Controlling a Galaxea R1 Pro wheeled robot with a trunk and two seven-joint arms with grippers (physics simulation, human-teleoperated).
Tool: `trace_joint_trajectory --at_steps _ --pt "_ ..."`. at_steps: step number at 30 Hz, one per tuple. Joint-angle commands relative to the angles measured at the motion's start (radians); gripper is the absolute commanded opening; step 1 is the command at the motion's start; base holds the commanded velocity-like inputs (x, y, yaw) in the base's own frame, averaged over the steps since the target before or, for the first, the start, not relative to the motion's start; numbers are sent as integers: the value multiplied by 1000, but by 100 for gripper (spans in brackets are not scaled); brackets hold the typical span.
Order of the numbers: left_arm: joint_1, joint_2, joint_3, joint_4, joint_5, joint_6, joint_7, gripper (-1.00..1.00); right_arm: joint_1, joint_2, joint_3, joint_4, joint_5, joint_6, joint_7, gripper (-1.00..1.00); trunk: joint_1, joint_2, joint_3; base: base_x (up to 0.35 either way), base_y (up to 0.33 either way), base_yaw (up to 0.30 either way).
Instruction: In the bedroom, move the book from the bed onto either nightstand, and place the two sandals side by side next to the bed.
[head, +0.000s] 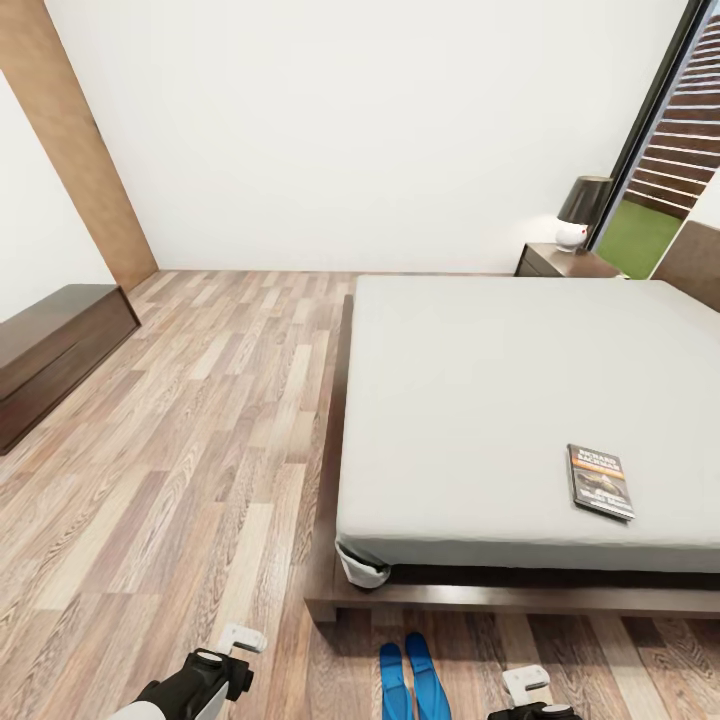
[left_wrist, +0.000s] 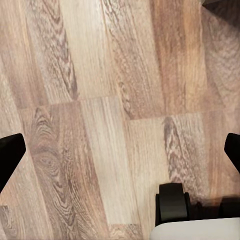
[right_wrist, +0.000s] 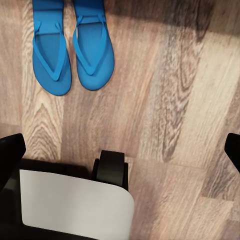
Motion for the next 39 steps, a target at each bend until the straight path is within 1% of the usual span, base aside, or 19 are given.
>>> trace_joint_trajectory --at_steps 1,11,16,22,28,39 --pt "0 0 -5 -2 -3 7 2 100 0 0 0 -3 10 6 4 100 0 0 -1 0 0 0" --pt "-4 1 -5 -4 -5 9 2 100 0 0 0 -4 9 9 4 100 0 0 -1 -5 0 0" --pt "24 -2 -4 -31 -1 13 2 100 28 2 -6 -32 6 7 4 100 0 0 -1 -72 0 0" --pt "58 -2 -3 -42 1 15 2 100 62 3 -9 -54 5 5 4 100 0 0 -1 -43 0 0" --pt "92 -3 -3 -46 2 16 2 100 68 3 -10 -59 5 5 4 100 0 0 -1 -21 0 0" --pt "101 -3 -3 -49 2 17 3 100 74 2 -11 -63 5 5 4 100 0 0 -1 -81 0 0"
